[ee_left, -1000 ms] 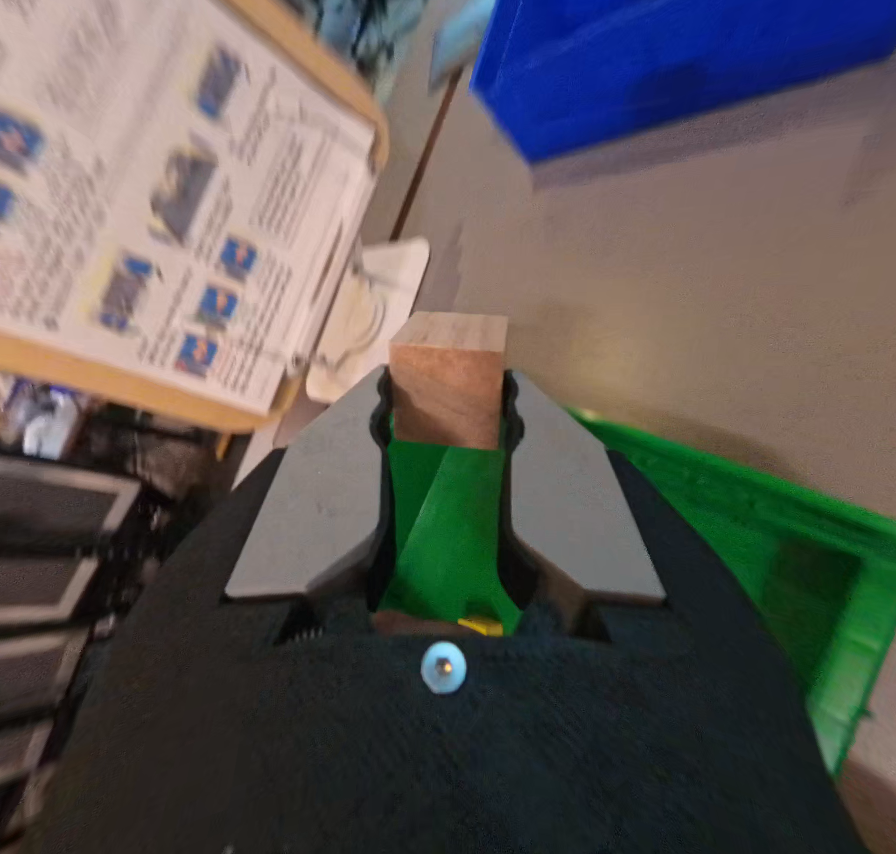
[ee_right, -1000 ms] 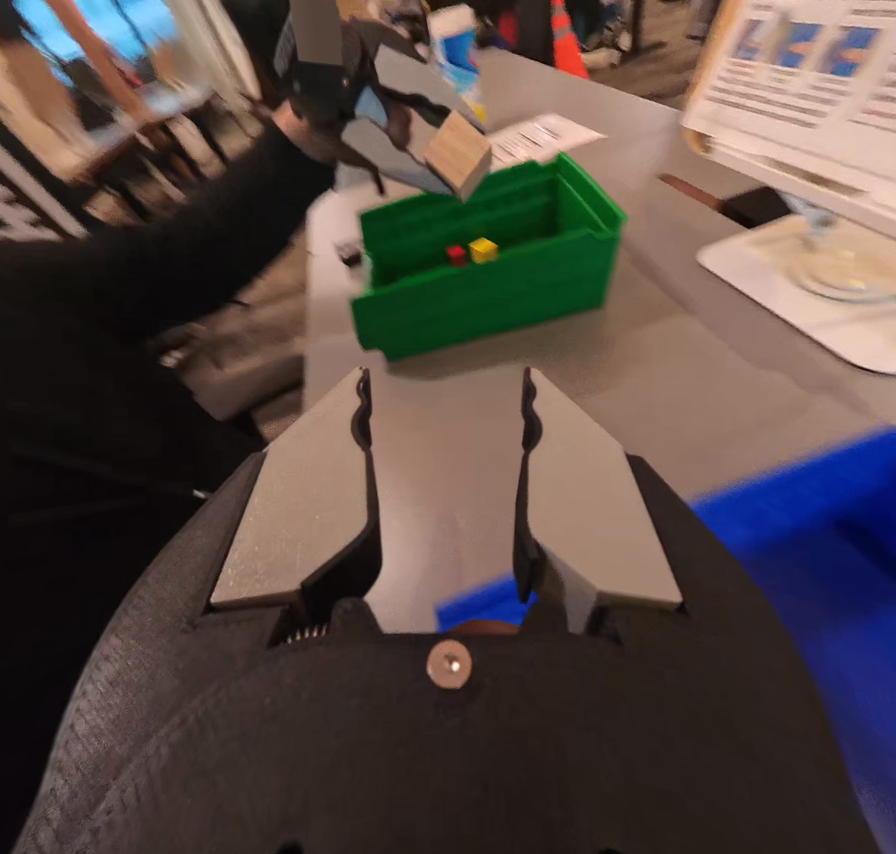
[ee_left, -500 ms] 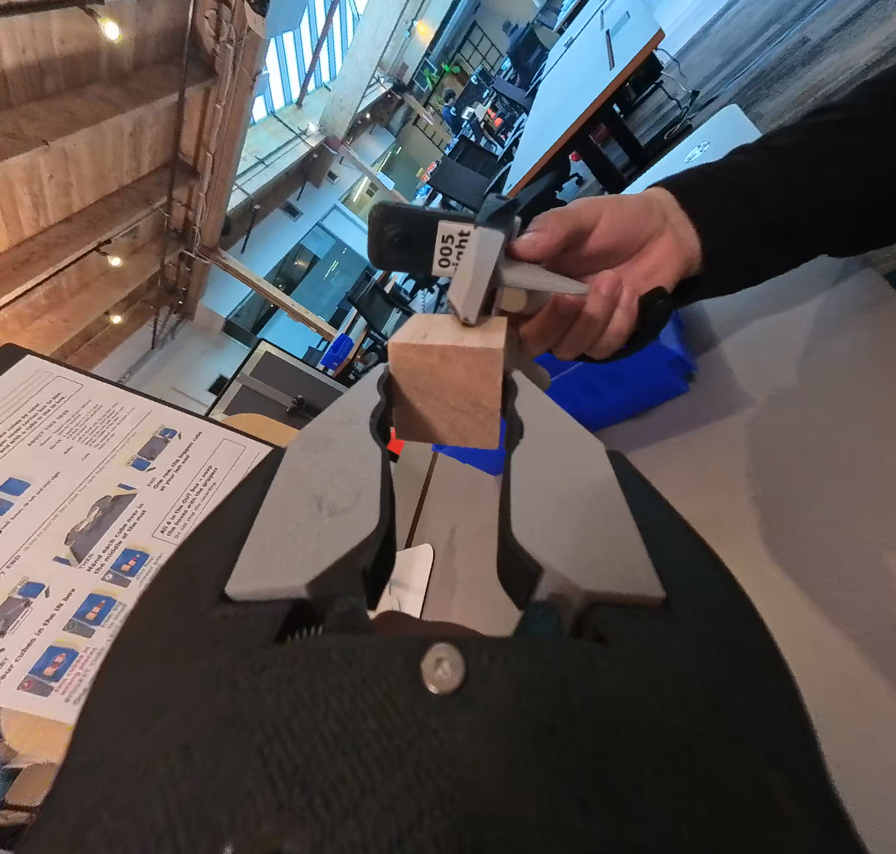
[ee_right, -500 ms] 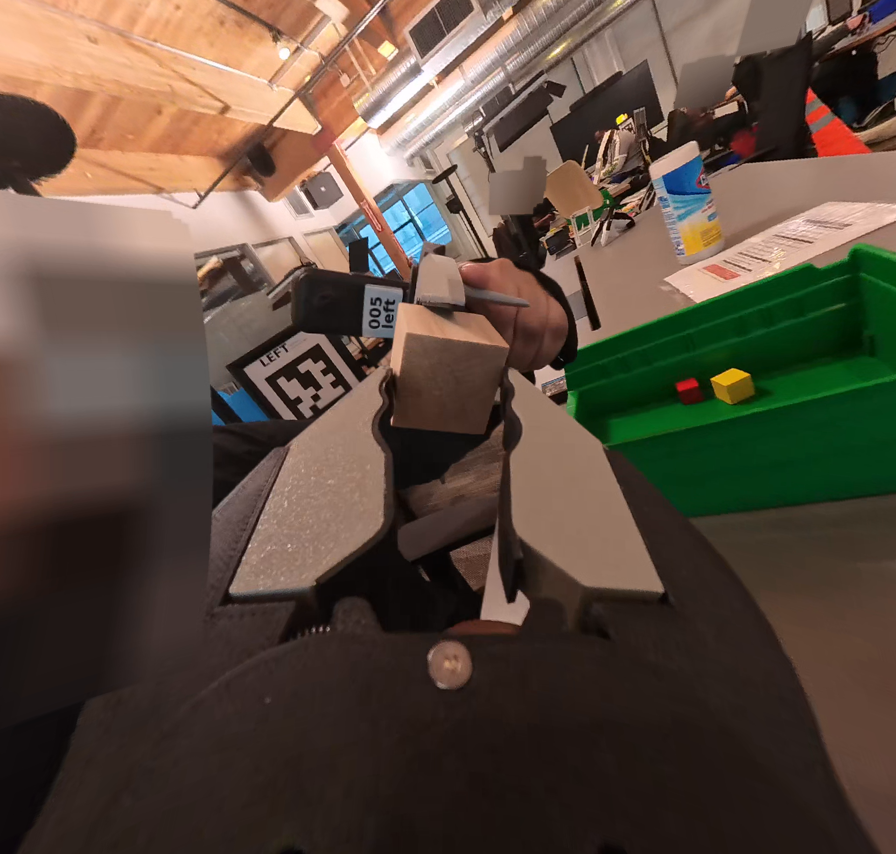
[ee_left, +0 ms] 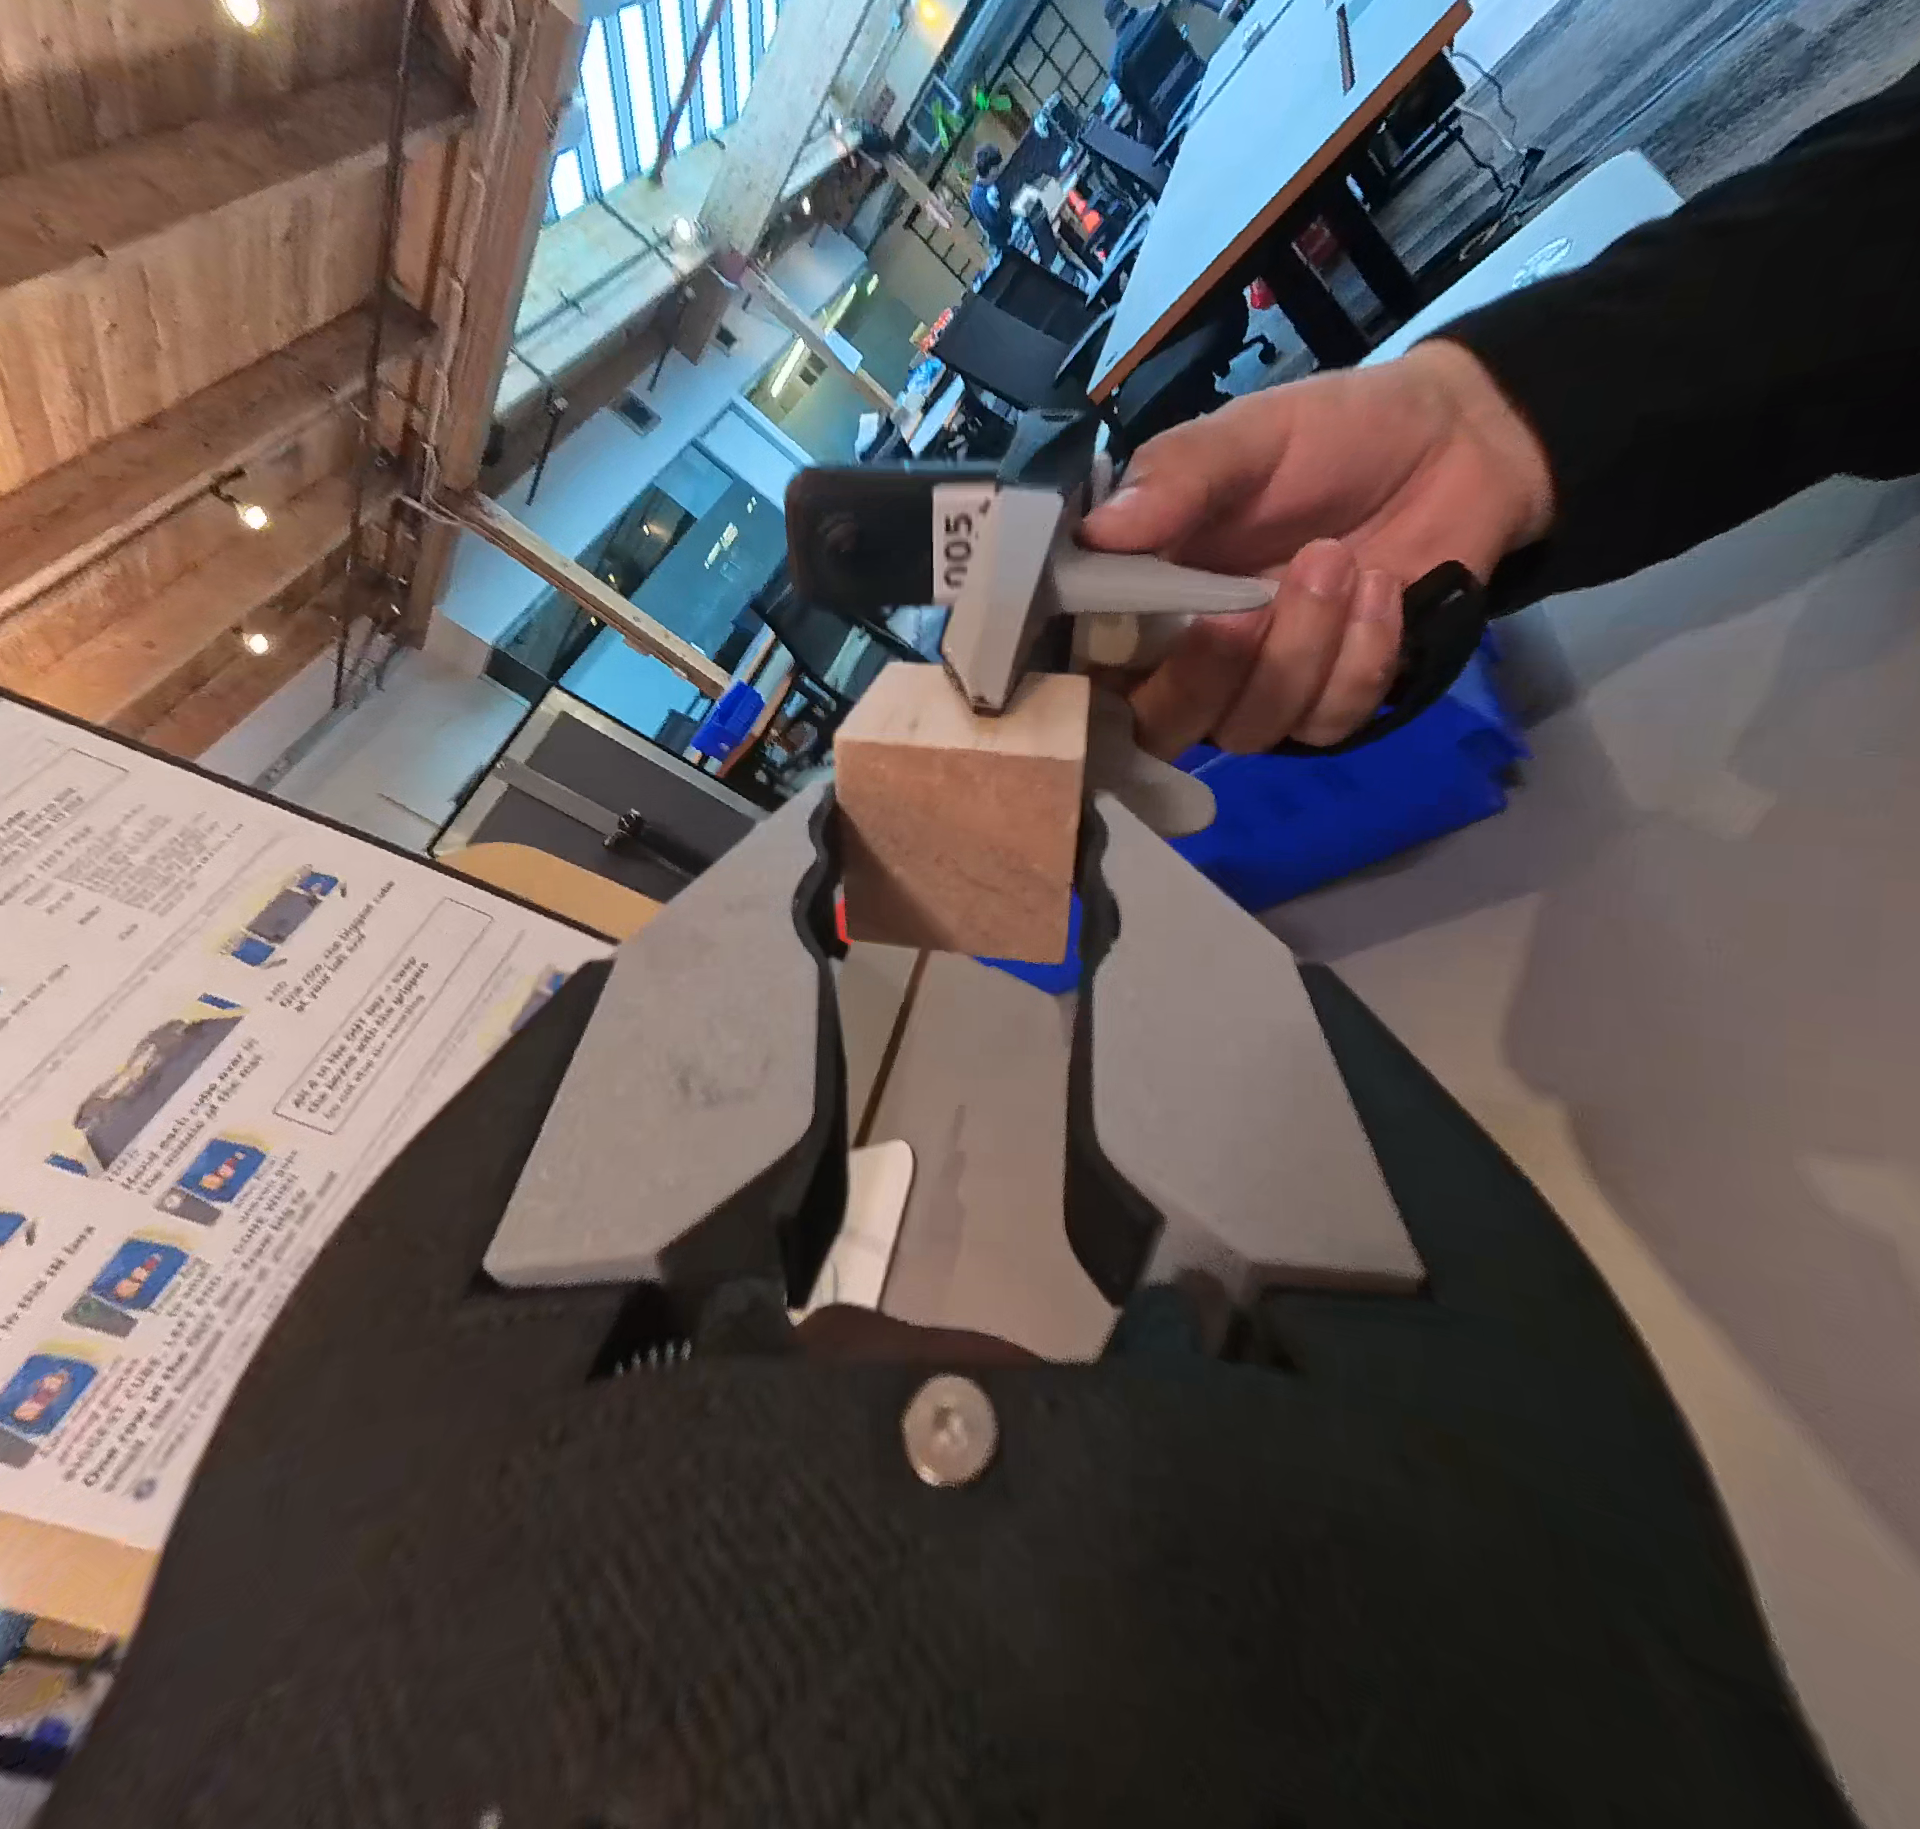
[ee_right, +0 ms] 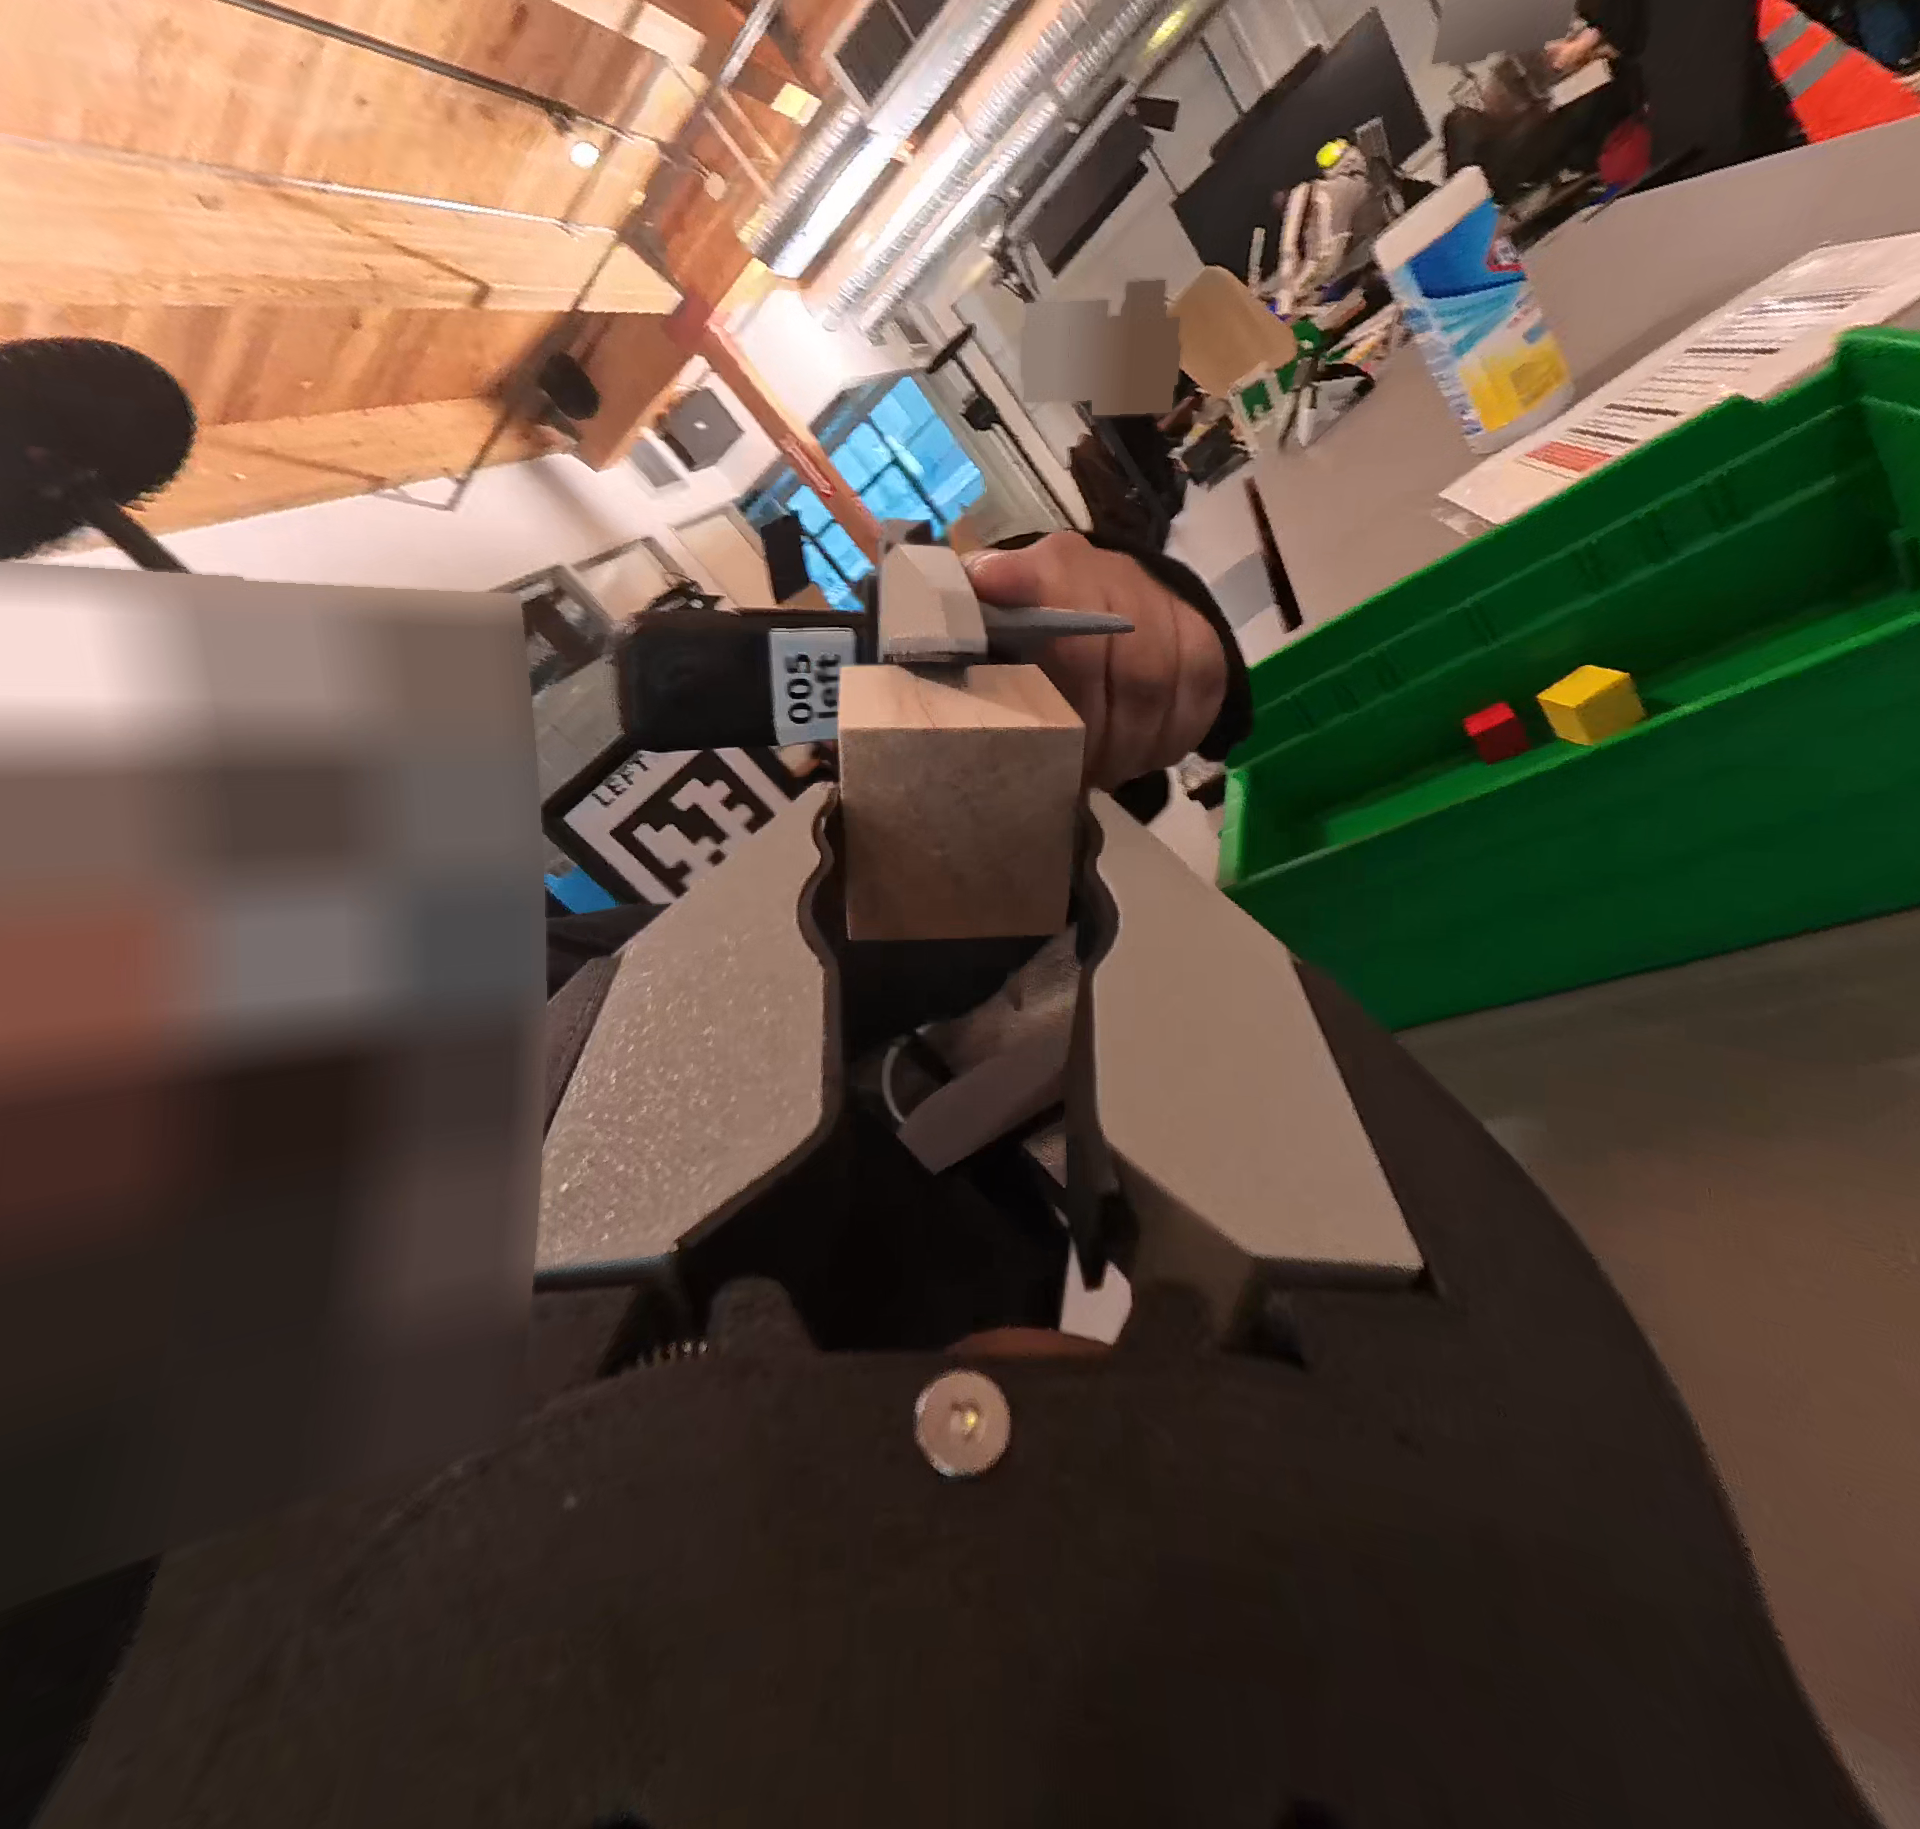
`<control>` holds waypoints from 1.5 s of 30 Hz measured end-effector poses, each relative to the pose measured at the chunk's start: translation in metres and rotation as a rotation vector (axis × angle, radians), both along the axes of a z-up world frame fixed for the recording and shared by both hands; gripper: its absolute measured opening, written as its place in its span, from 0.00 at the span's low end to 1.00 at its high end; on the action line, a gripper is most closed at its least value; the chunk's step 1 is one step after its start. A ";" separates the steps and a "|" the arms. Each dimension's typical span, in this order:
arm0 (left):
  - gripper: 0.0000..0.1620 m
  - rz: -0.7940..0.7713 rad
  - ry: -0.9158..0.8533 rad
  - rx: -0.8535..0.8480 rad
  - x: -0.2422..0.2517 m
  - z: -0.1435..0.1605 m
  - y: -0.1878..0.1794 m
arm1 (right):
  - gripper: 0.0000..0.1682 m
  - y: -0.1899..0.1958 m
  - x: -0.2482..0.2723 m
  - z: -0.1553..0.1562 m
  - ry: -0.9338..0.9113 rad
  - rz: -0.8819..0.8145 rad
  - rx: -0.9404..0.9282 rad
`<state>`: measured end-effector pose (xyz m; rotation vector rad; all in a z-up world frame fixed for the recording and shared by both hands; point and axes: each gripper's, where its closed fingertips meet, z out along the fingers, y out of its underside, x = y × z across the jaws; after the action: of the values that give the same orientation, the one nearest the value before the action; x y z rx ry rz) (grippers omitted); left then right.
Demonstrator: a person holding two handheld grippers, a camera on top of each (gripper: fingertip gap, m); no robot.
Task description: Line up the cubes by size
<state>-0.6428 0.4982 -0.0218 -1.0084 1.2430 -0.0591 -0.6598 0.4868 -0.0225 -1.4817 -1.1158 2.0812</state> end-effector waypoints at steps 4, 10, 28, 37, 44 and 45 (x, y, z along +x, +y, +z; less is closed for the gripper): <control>0.24 0.082 0.000 -0.021 -0.007 -0.004 0.007 | 0.24 0.012 0.015 0.004 -0.050 -0.087 0.136; 0.19 0.299 0.077 -0.302 -0.083 -0.036 0.023 | 0.24 0.102 0.122 -0.034 -0.434 -0.413 0.691; 0.28 0.790 0.443 -0.909 -0.270 -0.153 0.032 | 0.25 0.171 0.217 -0.206 -1.256 0.068 1.196; 0.31 0.943 0.755 -0.985 -0.306 -0.187 0.047 | 0.25 0.171 0.200 -0.209 -1.278 0.088 1.254; 0.34 0.938 0.994 -1.064 -0.322 -0.210 0.060 | 0.33 0.169 0.186 -0.215 -1.297 0.093 1.214; 0.35 0.932 1.027 -1.073 -0.323 -0.213 0.060 | 0.39 0.170 0.186 -0.216 -1.309 0.084 1.202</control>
<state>-0.9662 0.5579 -0.2346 -2.7026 1.4922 0.6595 -0.4736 0.6565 -0.2381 -1.8633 -2.1859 -0.1057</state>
